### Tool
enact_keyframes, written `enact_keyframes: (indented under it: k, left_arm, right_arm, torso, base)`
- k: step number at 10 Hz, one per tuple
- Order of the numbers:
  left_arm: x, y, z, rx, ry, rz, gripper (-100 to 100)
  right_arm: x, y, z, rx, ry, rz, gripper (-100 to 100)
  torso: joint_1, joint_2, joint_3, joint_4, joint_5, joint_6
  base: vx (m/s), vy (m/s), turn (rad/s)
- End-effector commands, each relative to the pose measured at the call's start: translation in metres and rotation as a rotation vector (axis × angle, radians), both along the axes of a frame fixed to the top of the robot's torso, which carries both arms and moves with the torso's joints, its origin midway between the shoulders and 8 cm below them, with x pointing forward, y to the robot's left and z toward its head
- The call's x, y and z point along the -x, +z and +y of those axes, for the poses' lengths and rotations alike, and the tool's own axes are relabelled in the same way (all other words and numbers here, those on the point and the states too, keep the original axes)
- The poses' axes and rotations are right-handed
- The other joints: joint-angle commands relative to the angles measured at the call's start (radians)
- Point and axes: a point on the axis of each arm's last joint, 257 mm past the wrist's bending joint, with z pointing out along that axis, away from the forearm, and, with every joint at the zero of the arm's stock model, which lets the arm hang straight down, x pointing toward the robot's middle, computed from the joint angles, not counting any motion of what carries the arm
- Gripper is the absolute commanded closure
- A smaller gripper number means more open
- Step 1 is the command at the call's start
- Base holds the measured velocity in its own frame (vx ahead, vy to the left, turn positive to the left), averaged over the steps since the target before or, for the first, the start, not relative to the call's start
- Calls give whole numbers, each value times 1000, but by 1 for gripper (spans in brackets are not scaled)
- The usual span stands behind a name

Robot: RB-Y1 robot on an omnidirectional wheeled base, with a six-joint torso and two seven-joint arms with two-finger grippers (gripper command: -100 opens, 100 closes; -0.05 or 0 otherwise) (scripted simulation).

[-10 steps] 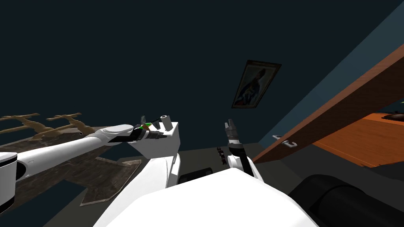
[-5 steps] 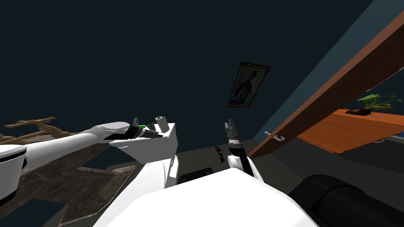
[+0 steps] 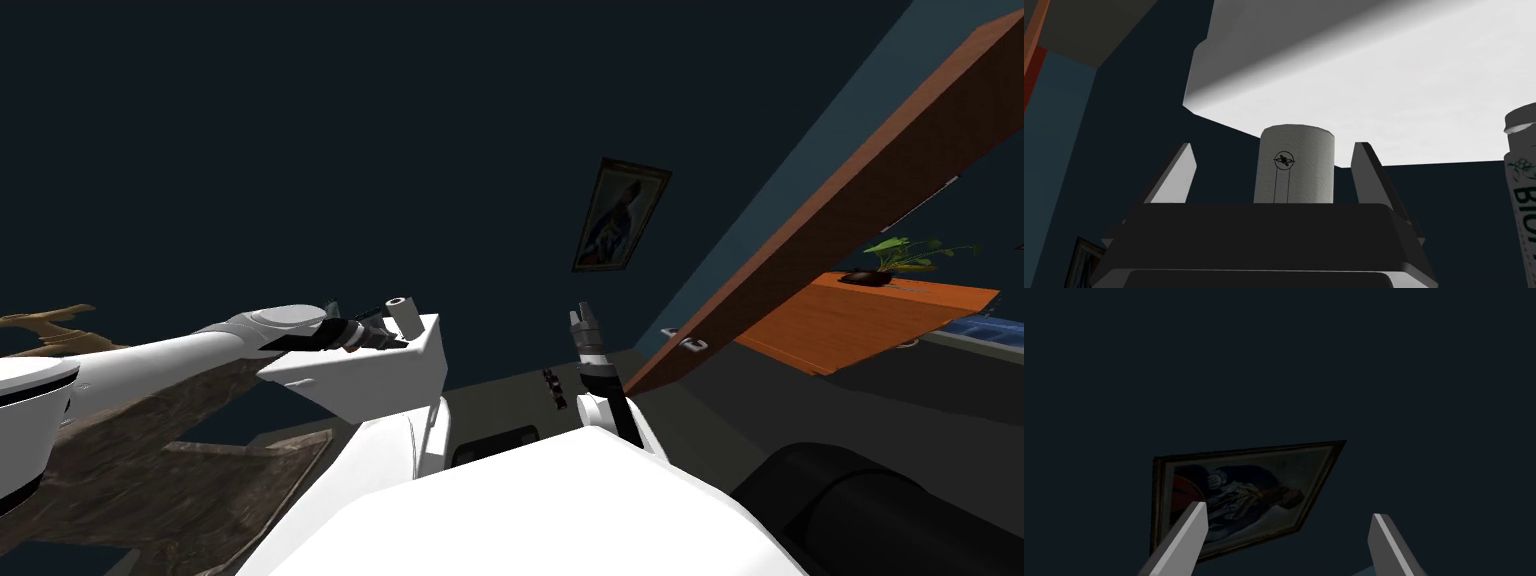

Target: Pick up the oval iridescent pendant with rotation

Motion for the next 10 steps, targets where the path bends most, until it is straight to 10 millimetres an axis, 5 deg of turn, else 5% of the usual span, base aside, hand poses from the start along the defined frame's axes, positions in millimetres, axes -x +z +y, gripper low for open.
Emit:
enact_keyframes:
  k: [1,2,3,7,8,9,10]
  left_arm:
    - [-2,-14,-3,-1,5,-5,-100]
    - [0,-7,-1,1,3,0,-100]
    - [-1,-8,-1,0,3,-2,100]
    - [-1,-7,-1,2,6,-3,100]
    - [-1,-7,-1,2,6,-3,0]
    - [-1,-7,-1,2,6,-3,100]
    - [-1,-7,-1,2,6,-4,0]
  right_arm:
    - [0,0,0,0,0,0,0]
    - [0,0,0,0,0,0,0]
    - [0,0,0,0,0,0,0]
    - [0,0,0,0,0,0,0]
    - [0,0,0,0,0,0,0]
    - [0,0,0,0,0,0,0]
    - [0,0,0,0,0,0,0]
  torso:
    - [0,0,0,0,0,0]
    - [-1,-1,-1,0,0,0]
    - [-1,-1,-1,0,0,0]
    - [-4,0,0,0,-2,1]
    - [-4,0,0,0,-2,1]
    - [-4,0,0,0,-2,1]
    - [-4,0,0,0,-2,1]
  base:
    - [22,-19,-50]
    - [13,-12,-12]
    - [0,0,0]
    - [1,1,3]
    - [0,0,0]
    - [0,0,0]
    - [0,0,0]
